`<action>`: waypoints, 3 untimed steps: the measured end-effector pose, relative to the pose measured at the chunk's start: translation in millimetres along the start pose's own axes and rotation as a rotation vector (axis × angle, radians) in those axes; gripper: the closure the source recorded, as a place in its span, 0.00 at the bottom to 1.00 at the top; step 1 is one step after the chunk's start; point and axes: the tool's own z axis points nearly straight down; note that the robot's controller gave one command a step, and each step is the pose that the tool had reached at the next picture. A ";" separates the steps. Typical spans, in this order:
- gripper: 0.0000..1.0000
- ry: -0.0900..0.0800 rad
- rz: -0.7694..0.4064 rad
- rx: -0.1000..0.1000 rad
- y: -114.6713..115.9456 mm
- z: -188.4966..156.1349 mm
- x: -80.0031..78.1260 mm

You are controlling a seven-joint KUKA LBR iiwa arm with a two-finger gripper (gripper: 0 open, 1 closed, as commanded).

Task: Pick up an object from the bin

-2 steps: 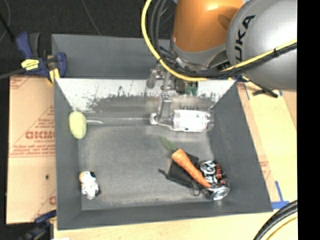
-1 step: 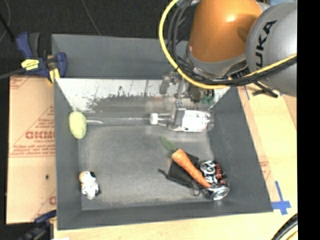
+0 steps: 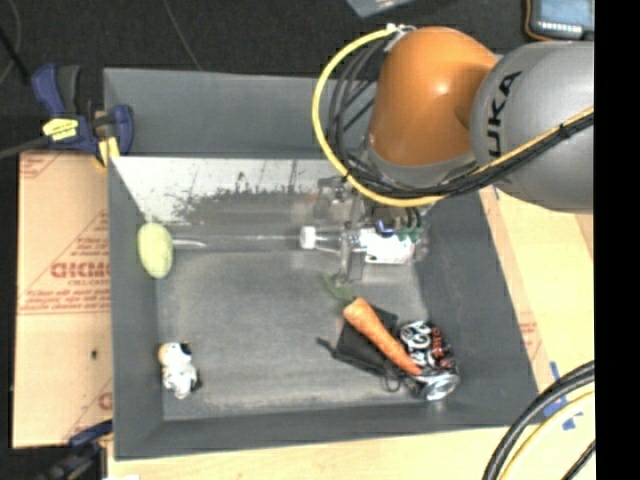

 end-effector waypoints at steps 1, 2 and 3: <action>0.00 0.006 0.012 -0.001 -2.9 33.9 -1.8; 0.00 -0.002 0.105 -0.002 -41.5 38.5 4.4; 0.00 -0.009 0.107 0.002 -69.0 78.5 2.2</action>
Offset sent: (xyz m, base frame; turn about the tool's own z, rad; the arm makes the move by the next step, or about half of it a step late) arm -0.0046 -0.0663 -0.0442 0.1493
